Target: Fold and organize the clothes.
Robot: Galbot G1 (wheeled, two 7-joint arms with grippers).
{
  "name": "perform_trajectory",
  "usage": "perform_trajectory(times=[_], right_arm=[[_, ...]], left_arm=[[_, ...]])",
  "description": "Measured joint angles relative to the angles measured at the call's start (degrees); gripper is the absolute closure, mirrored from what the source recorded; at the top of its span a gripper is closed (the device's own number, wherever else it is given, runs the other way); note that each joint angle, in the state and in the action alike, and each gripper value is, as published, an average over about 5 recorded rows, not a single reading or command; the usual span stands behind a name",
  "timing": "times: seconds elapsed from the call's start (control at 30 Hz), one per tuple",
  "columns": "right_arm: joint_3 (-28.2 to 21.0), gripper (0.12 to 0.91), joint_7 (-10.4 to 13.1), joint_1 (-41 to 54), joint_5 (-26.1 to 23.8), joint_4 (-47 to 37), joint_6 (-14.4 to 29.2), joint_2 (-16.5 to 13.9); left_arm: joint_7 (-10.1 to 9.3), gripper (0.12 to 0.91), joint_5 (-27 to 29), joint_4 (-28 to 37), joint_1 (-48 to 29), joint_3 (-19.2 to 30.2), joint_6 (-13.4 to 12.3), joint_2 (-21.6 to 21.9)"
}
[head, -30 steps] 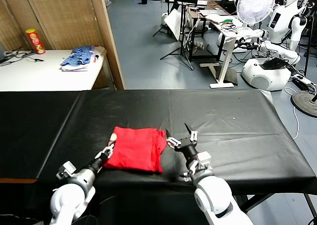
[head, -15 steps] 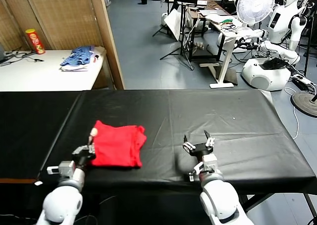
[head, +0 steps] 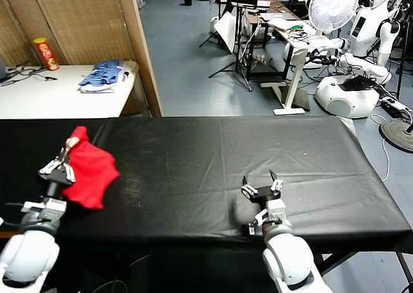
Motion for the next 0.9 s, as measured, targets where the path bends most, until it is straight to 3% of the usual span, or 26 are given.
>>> perform_trajectory(times=[0.13,0.37,0.47,0.6,0.73,0.8,0.9], right_arm=[[-0.12,0.227,-0.37,-0.44,-0.01,0.2,0.0,0.0],[0.36,0.227,-3.33,-1.08,2.93,1.36,-0.02,-1.44],[0.13,0.227,-5.11,-0.61,6.4,1.51,-0.7,-2.61],[-0.79,0.227,-7.06,0.61,13.09,0.96,-2.98,-4.28],[-2.71,0.227,-7.13,2.87,22.51,-0.38,-6.79,-4.8],[-4.15,0.227,-6.74,4.51,28.09,-1.41,-8.35,-4.49],[-7.06,0.227,-6.33,7.54,36.09,-3.44,-9.77,-3.51]], left_arm=[[-0.64,0.88,-2.98,-1.77,1.25,4.39,-1.42,-1.56],[-2.18,0.865,-3.16,0.91,0.73,17.96,-3.25,-6.72],[-0.43,0.759,-3.76,1.27,0.95,22.24,-5.12,-7.83],[3.95,0.528,-7.07,-0.1,1.81,25.02,-8.96,-7.83],[8.09,0.324,-11.96,-3.14,2.28,25.38,-11.9,-7.17],[8.64,0.262,-14.73,-4.82,2.06,25.06,-12.06,-6.89],[8.13,0.236,-19.13,-7.27,1.46,24.17,-11.43,-6.56]])
